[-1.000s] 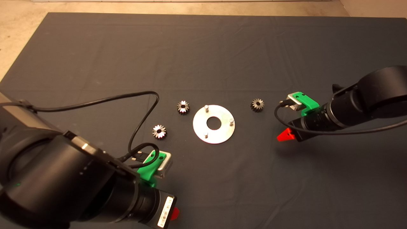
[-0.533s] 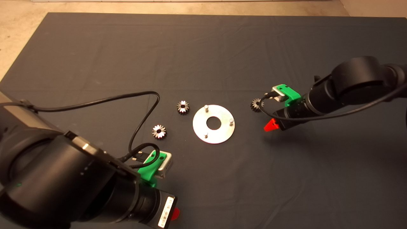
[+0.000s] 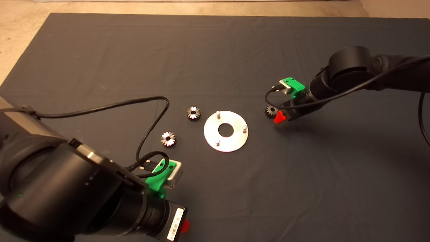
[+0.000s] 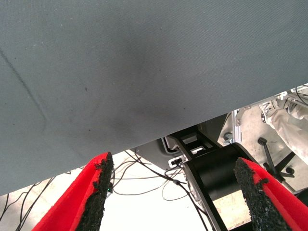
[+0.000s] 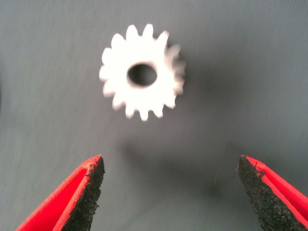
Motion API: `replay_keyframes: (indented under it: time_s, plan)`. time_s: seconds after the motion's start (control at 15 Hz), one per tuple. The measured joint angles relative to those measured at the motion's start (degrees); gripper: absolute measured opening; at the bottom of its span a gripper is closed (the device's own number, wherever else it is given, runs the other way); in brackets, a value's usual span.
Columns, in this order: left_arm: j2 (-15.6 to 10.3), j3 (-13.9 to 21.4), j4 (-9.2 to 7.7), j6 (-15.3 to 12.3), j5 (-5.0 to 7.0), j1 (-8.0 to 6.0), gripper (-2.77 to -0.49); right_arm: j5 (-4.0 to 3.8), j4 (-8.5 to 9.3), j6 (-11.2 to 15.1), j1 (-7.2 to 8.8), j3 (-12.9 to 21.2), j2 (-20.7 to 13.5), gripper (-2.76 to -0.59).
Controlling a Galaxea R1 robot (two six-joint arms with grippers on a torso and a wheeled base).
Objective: Install three planetary gears onto the carrier pins
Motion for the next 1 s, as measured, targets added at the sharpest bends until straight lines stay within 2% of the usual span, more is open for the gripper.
replay_keyframes:
  time_s: [0.2,0.33,0.53,0.8,1.0]
  plan:
    - [0.0,0.0,0.09,0.0,0.0,0.0,-1.48,0.38,0.01,-0.4,-0.04,-1.5,2.1,-1.31]
    - [0.0,0.0,0.16,0.0,-0.03,0.0,-1.48,0.29,0.0,-0.6,-0.05,-4.0,4.0,-1.31]
    - [0.0,0.0,0.17,0.0,0.0,0.0,-1.48,0.43,-0.02,-2.2,-0.17,-6.3,6.5,-1.31]
    - [0.0,0.0,0.2,0.0,0.0,0.0,-1.48,0.35,-0.02,-3.0,-0.2,-7.3,6.4,-1.38]
    - [0.0,0.0,0.18,0.0,-0.02,0.01,-1.48,0.41,-0.02,-3.2,-0.2,-7.4,6.3,-1.5]
